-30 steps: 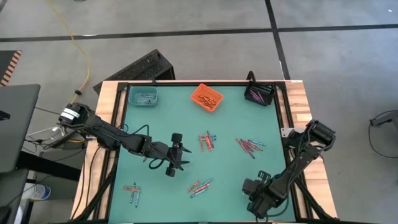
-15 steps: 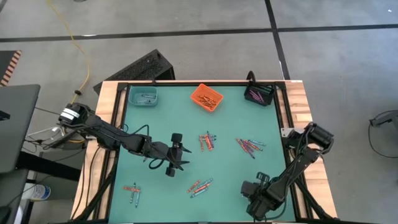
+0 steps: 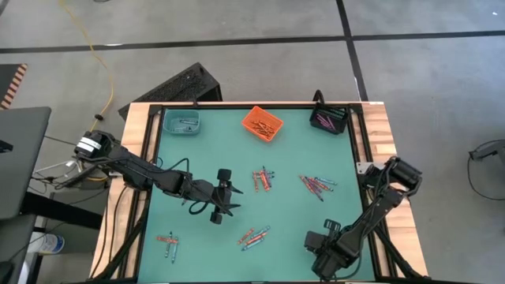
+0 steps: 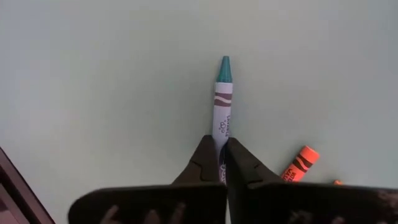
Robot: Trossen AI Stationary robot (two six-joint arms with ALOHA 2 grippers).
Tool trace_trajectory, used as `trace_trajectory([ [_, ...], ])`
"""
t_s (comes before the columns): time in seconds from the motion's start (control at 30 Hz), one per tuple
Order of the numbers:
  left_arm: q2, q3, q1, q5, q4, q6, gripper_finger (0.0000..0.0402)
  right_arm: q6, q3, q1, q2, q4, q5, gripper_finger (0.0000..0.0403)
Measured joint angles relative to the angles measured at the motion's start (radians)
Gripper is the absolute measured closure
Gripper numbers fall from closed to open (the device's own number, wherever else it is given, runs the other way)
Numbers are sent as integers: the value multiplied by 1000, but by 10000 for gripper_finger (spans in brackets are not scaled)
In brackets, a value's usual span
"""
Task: Sort crayons
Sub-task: Put the blue crayon into the blue bin
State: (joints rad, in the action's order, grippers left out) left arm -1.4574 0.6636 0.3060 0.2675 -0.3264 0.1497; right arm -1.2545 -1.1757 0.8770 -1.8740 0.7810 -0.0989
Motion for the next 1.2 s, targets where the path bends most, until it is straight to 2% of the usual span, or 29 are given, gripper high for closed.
trace_trajectory([
  [0.23, 0, 0, 0, 0, 2, 0, 207, 42, -37, -19, -1, 23, 10, 402],
  [0.43, 0, 0, 0, 0, 3, 0, 207, 161, -123, -63, 1, 87, 10, 402],
  [0.63, 0, 0, 0, 0, 5, 0, 207, 343, -226, -155, 1, 261, -136, 402],
  [0.83, 0, 0, 0, 0, 21, -14, 207, 608, -284, -323, 3, 417, -294, 403],
  [1.03, 0, 0, 0, 0, 54, -54, 207, 877, -287, -539, 32, 475, -356, 403],
  [1.2, 0, 0, 0, 0, 60, -80, 207, 1083, -287, -728, 93, 467, -357, 403],
])
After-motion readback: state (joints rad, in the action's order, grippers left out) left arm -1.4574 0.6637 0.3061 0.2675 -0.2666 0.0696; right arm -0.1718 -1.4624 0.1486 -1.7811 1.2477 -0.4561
